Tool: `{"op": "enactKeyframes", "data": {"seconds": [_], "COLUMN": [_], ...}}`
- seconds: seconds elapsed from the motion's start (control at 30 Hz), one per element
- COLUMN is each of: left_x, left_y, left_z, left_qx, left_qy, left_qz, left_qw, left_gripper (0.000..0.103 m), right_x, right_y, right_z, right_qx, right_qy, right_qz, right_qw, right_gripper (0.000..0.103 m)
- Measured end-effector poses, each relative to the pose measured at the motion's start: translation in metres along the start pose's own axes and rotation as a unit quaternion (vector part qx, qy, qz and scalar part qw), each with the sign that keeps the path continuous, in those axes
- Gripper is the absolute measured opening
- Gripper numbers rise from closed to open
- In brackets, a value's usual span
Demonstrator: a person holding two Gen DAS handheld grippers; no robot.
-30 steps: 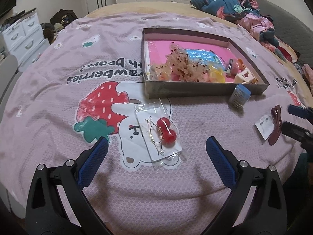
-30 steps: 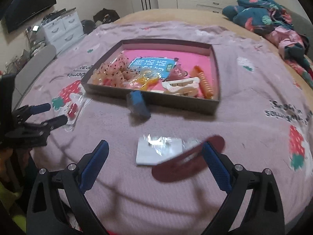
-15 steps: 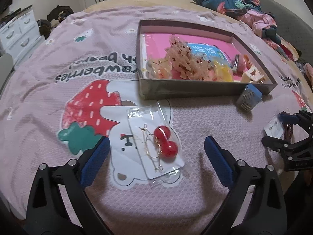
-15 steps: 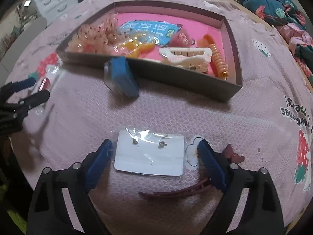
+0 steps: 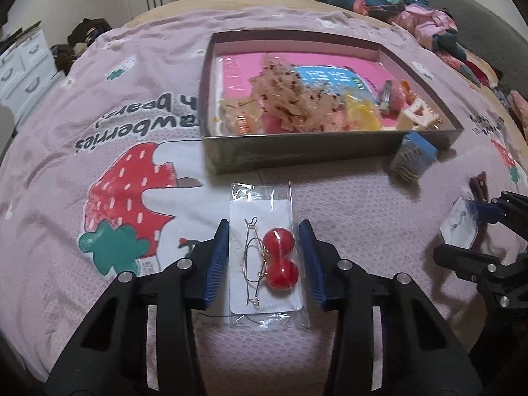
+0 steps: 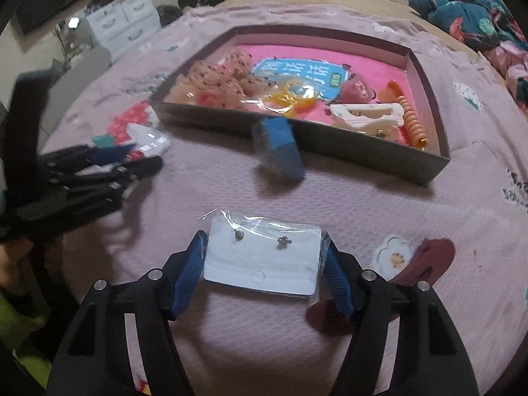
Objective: Organize jewelry
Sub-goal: 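Carry the red-ball card into the box with the left gripper while the right drops the stud card there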
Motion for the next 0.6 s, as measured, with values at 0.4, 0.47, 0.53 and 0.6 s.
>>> {"op": "enactKeyframes", "data": {"seconds": [0.4,0.47,0.53,0.6], "left_x": [-0.034,-0.038,-0.040,-0.043], "left_y": [0.038,0.046,0.053,0.060], "left_z": [0.002,0.005,0.008,0.011], "left_qx": [-0.027,-0.035,-0.040,-0.047], "left_qy": [-0.034,-0.037,-0.040,-0.041], "left_qz": [-0.035,-0.036,-0.038,-0.040], "left_qw": [0.9984,0.9980,0.9977,0.9973], "left_gripper": [0.033,0.033,0.033,0.033], "right_x": [-0.016,-0.019,-0.023,-0.025], "right_y": [0.061,0.071,0.081,0.089], "right_z": [-0.004,-0.005,-0.007,-0.008], "right_qx": [-0.069,-0.080,-0.091,-0.100], "right_qy": [-0.041,-0.046,-0.050,-0.053], "right_qz": [0.004,0.001,-0.004,-0.008], "right_qw": [0.997,0.996,0.995,0.994], "right_gripper": [0.066,0.066,0.066,0.066]}}
Point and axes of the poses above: each gripper's, at about its wrist camera, not at the fingertips, and y roughly against the way its jaws point, x to its left, z to its top, the point moved 1 cm from there along -y, roughly the way its jaws point, and after that the axes turned 11 degrees about -y, right-handed, at the moved point
